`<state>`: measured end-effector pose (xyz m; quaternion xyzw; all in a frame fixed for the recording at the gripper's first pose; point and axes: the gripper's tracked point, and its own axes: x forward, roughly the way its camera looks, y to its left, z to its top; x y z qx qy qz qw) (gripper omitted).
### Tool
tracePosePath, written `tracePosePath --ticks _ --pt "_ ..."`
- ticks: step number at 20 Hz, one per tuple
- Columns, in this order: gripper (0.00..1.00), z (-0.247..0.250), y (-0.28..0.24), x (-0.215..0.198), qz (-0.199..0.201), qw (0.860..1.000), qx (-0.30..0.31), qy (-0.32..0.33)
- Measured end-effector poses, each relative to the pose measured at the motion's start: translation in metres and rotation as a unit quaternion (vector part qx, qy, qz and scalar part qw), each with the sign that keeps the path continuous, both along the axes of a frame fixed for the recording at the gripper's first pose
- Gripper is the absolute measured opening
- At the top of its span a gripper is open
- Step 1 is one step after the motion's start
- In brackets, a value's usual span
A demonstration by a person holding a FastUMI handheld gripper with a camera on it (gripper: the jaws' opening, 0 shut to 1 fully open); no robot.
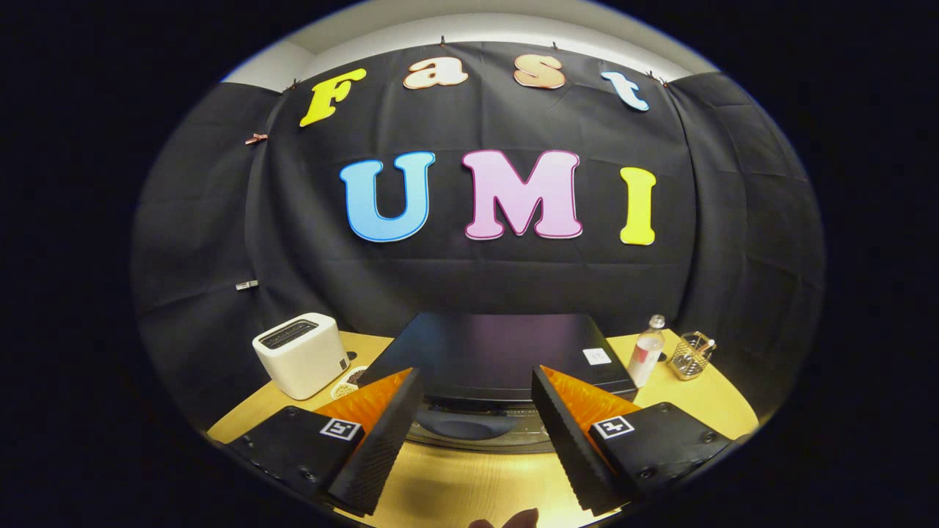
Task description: Open the toaster oven, put the food inside, and close the toaster oven door.
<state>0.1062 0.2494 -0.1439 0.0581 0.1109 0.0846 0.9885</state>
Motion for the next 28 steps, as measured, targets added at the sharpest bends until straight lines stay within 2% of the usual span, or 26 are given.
tracePosePath --ticks 7,9,13,19,25,28 --pt "0.99 -0.057 0.019 0.025 -0.018 0.997 -0.003 0.071" --pt "0.99 -0.074 0.015 0.032 -0.034 0.995 -0.012 0.096" --pt "0.97 -0.077 0.012 0.037 -0.059 0.992 -0.029 0.109" --pt "0.98 -0.085 0.014 0.005 -0.062 0.989 -0.029 0.129" --pt "0.98 -0.108 0.015 -0.041 -0.058 0.985 -0.009 0.163" --pt "0.97 -0.121 0.016 -0.058 -0.053 0.982 -0.018 0.181"
